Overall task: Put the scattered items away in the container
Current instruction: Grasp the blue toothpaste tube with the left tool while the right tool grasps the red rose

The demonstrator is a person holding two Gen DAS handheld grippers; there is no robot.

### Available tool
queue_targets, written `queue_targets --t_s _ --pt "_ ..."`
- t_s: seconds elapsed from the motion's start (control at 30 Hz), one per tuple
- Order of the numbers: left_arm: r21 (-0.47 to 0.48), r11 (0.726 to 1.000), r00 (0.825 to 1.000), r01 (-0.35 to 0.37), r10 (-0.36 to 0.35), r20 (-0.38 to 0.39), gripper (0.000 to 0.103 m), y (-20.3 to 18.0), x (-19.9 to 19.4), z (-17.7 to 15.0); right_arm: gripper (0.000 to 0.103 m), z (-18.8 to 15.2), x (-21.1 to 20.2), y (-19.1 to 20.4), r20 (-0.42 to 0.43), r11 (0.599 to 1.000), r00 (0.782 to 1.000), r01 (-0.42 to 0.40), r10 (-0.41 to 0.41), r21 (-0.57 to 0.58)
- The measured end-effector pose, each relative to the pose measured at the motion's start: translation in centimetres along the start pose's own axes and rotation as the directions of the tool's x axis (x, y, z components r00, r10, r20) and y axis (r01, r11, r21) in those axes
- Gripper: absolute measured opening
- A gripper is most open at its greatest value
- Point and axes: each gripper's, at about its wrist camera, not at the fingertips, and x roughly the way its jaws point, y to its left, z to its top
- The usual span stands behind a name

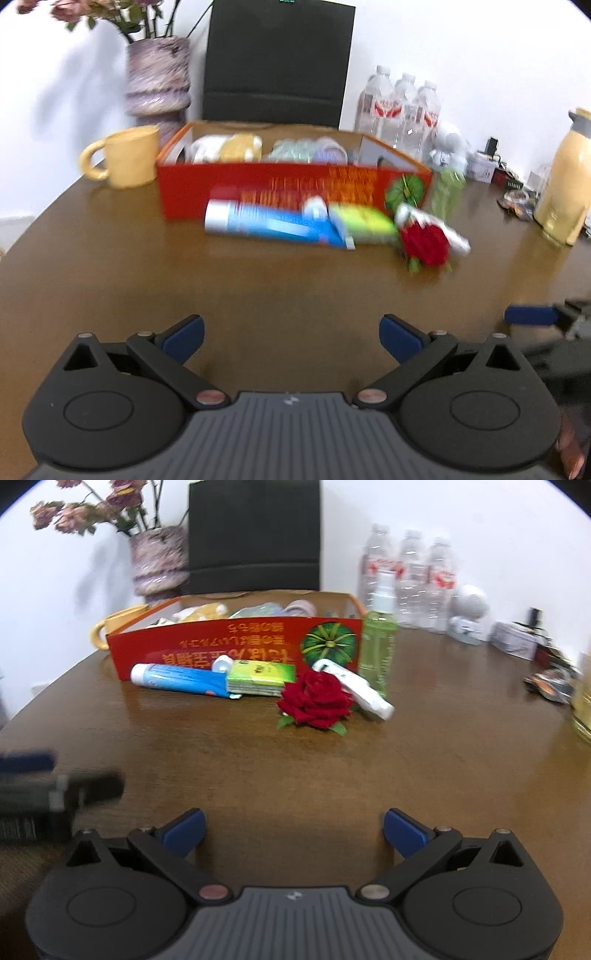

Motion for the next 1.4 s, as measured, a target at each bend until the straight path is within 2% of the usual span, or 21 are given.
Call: queue_targets --t_s 0.1,0.2,0.3,0.37,0.4,0.47,0.53,0.57,0.63,0.7,0.8,0.87,0.9,0.97,1.0,1.07,1.17,1.23,1.3,1.4 --pt "0.130 0.992 0.998 0.000 -0.008 0.060 0.103 0.7 3.3 3.6 0.097 2.1 1.6 -1.1 0.027 0.998 0.998 -0.066 0.065 0.013" --pt "0.336 0.941 0.993 0.033 -0.068 0.092 0.103 1.0 7.2 5.8 0.088 4.1 3.6 -1.5 0.031 0.999 0.998 -0.052 0.051 0.008" --pt "0.468 0.880 0.995 0.079 -0.096 0.013 0.103 0.5 10.2 6.4 0.087 5.3 4.7 -1.8 0.052 0.999 0.998 -0.041 0.041 -0.001" --pt "0.556 0.817 0.988 0.154 -0.143 -0.063 0.103 0.1 11.1 6.1 0.088 5.7 4.9 -2.3 0.072 0.998 0.995 -0.063 0.063 0.010" --pt "0.583 0.792 0.982 0.179 -0.175 -0.063 0.103 0.2 11.1 6.1 0.088 5.6 5.0 -2.6 0.076 0.996 0.994 -0.084 0.082 0.024" --pt "0.596 0.766 0.971 0.239 -0.210 -0.119 0.103 0.8 11.2 6.5 0.088 5.4 5.6 -3.3 0.067 0.992 0.992 -0.109 0.105 0.055" --pt "0.559 0.781 0.960 0.279 -0.222 -0.170 0.086 1.6 11.4 7.1 0.089 5.1 6.0 -3.9 0.064 0.989 0.990 -0.130 0.125 0.077" --pt "0.564 0.781 0.963 0.268 -0.209 -0.168 0.079 1.8 11.1 7.1 0.089 5.2 6.1 -4.0 0.068 0.988 0.990 -0.132 0.127 0.079" --pt "0.572 0.784 0.970 0.243 -0.178 -0.167 0.058 2.2 10.3 6.7 0.089 5.3 6.2 -4.2 0.077 0.986 0.988 -0.141 0.135 0.084" --pt "0.593 0.784 0.982 0.182 -0.115 -0.150 0.049 2.0 8.9 5.8 0.089 5.5 6.5 -4.3 0.075 0.986 0.987 -0.147 0.141 0.084" --pt "0.613 0.782 0.989 0.114 -0.031 -0.145 0.038 0.5 6.7 4.2 0.088 5.9 7.0 -4.1 0.071 0.987 0.988 -0.141 0.136 0.076" --pt "0.581 0.809 0.987 0.087 0.010 -0.162 0.036 -0.3 5.1 3.3 0.083 6.2 7.3 -4.0 0.065 0.992 0.993 -0.105 0.101 0.065" --pt "0.548 0.833 0.984 0.077 0.024 -0.175 0.033 -0.5 4.5 3.1 0.080 6.3 7.4 -3.8 0.061 0.995 0.994 -0.088 0.085 0.051" --pt "0.443 0.896 0.979 0.030 0.063 -0.193 0.033 -0.9 3.2 2.5 0.067 6.3 7.4 -3.5 0.060 0.997 0.995 -0.075 0.074 0.022" --pt "0.401 0.916 0.978 0.020 0.064 -0.196 0.033 -1.1 2.5 2.1 0.066 6.2 7.3 -3.3 0.059 0.997 0.995 -0.079 0.078 0.011" --pt "0.289 0.957 0.977 0.026 0.037 -0.211 0.034 -1.2 1.2 1.2 0.058 5.9 6.8 -2.8 0.052 0.996 0.995 -0.086 0.088 -0.026" --pt "0.199 0.980 0.985 0.014 0.020 -0.169 0.043 -1.5 -1.2 -0.4 0.056 4.9 5.6 -1.6 0.033 0.989 0.993 -0.109 0.113 -0.098" --pt "0.177 0.984 0.992 -0.016 0.038 -0.122 0.080 -1.4 -2.0 -0.9 0.056 3.7 4.1 -1.0 0.025 0.981 0.991 -0.128 0.133 -0.144" --pt "0.160 0.986 0.995 -0.037 0.052 -0.087 0.086 -1.2 -2.5 -1.0 0.057 2.3 2.2 -0.5 0.008 0.973 0.986 -0.163 0.167 -0.165" --pt "0.121 0.993 0.995 -0.014 0.026 -0.097 0.086 -0.9 -1.4 -0.4 0.066 1.3 0.7 -0.1 0.007 0.972 0.986 -0.162 0.166 -0.169"
